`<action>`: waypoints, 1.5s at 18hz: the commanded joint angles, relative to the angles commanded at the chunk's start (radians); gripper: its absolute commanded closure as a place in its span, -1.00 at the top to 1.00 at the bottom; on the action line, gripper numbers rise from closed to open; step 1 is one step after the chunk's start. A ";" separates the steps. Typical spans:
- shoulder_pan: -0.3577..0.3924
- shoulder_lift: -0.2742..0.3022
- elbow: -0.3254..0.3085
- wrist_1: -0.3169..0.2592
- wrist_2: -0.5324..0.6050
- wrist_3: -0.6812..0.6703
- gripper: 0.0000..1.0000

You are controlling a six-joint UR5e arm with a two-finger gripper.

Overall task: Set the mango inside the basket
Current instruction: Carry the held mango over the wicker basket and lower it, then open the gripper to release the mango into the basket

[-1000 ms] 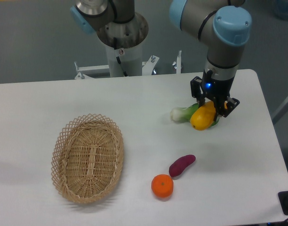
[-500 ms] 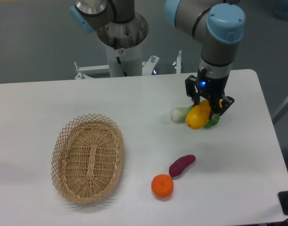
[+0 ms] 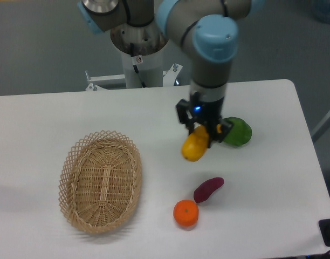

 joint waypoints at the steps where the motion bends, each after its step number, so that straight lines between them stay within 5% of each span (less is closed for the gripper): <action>1: -0.026 -0.002 -0.026 0.041 -0.001 -0.042 0.02; 5: -0.112 -0.005 -0.071 0.082 -0.002 -0.157 0.02; 10: -0.209 -0.075 -0.075 0.094 0.006 -0.278 0.02; 21: -0.324 -0.190 -0.078 0.168 0.008 -0.295 0.07; 25: -0.330 -0.207 -0.078 0.166 0.034 -0.286 0.30; 27: -0.330 -0.209 -0.078 0.168 0.051 -0.283 0.61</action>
